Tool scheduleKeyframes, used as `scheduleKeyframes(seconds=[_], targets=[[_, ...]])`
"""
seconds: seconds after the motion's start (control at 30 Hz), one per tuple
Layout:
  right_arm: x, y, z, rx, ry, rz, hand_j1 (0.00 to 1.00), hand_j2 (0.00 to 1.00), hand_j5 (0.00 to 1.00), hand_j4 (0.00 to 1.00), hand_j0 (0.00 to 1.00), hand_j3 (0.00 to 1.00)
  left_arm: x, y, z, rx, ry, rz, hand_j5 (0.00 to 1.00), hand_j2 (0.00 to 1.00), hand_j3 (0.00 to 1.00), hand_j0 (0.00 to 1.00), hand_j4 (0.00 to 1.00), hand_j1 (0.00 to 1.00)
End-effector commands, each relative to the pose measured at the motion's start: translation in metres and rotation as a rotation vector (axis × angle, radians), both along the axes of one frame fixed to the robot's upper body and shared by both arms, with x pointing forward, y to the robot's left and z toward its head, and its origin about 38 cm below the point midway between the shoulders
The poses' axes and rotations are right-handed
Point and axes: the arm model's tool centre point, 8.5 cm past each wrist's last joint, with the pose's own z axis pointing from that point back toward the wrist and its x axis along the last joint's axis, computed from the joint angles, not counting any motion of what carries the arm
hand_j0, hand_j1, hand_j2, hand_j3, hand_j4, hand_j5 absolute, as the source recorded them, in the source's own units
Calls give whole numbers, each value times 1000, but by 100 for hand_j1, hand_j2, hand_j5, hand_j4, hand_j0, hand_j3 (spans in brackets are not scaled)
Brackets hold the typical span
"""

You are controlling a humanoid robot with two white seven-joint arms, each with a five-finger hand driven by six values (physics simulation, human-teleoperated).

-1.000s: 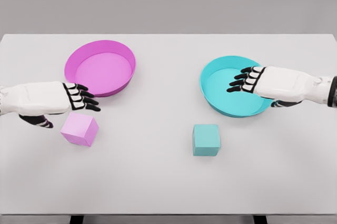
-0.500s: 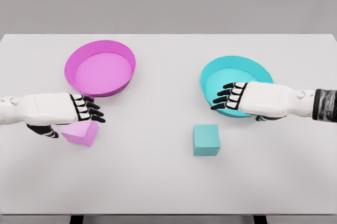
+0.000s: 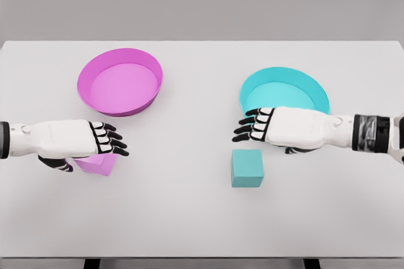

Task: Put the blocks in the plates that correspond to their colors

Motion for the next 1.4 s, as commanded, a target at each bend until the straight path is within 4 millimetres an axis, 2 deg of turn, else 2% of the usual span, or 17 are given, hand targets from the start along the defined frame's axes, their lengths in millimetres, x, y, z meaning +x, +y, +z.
scheduleKeyframes(seconds=[0.0, 0.2, 0.3, 0.4, 0.53, 0.77, 1.17, 1.27, 1.37], targets=[[-4, 9, -9, 11, 29, 21, 100, 100, 100, 100, 100, 100, 0, 1, 0, 7, -5, 1, 100, 100, 100, 100, 100, 100], [-3, 14, -8, 20, 26, 30, 100, 100, 100, 100, 100, 100, 3, -3, -3, 9, -10, -5, 100, 100, 100, 100, 100, 100], [-9, 22, -18, 18, 55, 52, 100, 100, 100, 100, 100, 100, 4, -3, -6, 26, -18, -10, 100, 100, 100, 100, 100, 100], [-9, 23, -19, 15, 58, 56, 100, 100, 100, 100, 100, 100, 7, -9, -12, 25, -26, -20, 100, 100, 100, 100, 100, 100], [-8, 23, -19, 14, 57, 55, 100, 100, 100, 100, 100, 100, 9, -7, -15, 42, -32, -17, 100, 100, 100, 100, 100, 100], [-9, 35, -23, 17, 63, 78, 100, 100, 100, 100, 100, 100, 12, -3, -18, 49, -27, 1, 100, 100, 100, 100, 100, 100], [-6, 31, -35, -23, 64, 60, 100, 100, 100, 100, 100, 100, 12, 1, -25, 62, -17, 10, 100, 100, 100, 100, 100, 100], [-7, 32, -36, -24, 69, 65, 100, 100, 100, 100, 100, 100, 12, 3, -27, 68, -15, 15, 98, 98, 98, 98, 98, 98], [-7, 34, -36, -20, 68, 69, 100, 100, 100, 100, 100, 100, 12, 5, -28, 74, -14, 20, 92, 92, 92, 92, 92, 92]])
